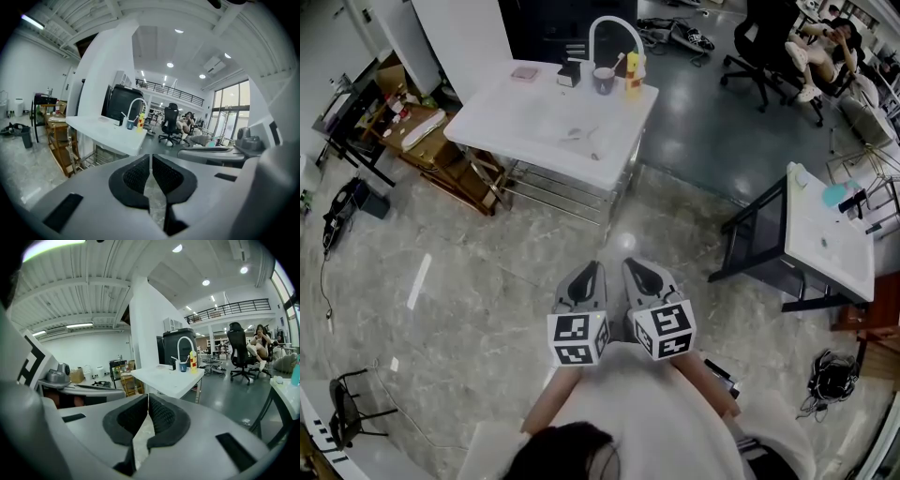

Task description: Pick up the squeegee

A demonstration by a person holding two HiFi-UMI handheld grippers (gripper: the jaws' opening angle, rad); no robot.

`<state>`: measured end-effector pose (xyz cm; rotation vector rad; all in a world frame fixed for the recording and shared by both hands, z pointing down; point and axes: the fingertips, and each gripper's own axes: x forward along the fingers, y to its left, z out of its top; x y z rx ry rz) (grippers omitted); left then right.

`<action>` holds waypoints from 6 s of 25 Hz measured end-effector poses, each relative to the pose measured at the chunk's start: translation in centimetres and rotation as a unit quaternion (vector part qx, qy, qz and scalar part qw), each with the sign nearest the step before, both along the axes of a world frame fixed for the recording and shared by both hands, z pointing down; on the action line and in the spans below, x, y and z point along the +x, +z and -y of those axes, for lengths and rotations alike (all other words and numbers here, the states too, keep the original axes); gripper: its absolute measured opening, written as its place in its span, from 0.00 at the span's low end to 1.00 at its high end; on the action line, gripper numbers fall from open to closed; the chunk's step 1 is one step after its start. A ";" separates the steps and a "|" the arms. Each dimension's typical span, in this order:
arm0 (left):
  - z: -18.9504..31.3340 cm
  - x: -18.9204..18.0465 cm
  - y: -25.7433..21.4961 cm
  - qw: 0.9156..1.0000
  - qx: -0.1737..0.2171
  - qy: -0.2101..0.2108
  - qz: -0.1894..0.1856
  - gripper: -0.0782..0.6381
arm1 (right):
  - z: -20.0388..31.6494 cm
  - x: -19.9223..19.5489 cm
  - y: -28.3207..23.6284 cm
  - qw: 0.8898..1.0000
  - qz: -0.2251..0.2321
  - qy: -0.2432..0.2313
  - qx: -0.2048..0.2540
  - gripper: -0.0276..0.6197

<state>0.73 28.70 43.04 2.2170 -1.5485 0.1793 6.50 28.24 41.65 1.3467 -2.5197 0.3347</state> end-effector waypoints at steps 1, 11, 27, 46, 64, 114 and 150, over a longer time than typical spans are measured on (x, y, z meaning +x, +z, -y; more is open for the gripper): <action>-0.1 -0.1 0.2 1.000 -0.003 -0.001 0.000 0.16 | 0.0 0.0 0.2 1.000 -0.002 0.000 -0.002 0.09; 1.9 0.0 0.4 1.000 0.012 -0.005 0.028 0.16 | 2.1 0.1 1.2 1.000 -0.018 -0.009 -0.005 0.09; 12.0 1.1 2.0 0.999 -0.022 -0.041 0.029 0.16 | 13.1 1.6 3.1 0.999 0.000 -0.038 -0.039 0.09; 24.7 5.6 3.5 0.994 -0.050 -0.088 0.029 0.16 | 26.6 4.9 5.5 0.991 0.000 -0.110 -0.074 0.09; 29.9 7.0 4.1 0.992 -0.059 -0.109 0.033 0.16 | 30.7 4.9 6.7 0.985 -0.003 -0.151 -0.078 0.09; 45.0 -9.0 8.6 0.991 -0.125 -0.045 0.028 0.16 | 46.4 -10.1 13.0 0.976 -0.071 -0.068 -0.196 0.09; 55.7 -14.0 16.2 0.977 -0.199 0.074 0.034 0.16 | 52.9 -11.9 29.6 0.905 -0.210 -0.049 -0.366 0.35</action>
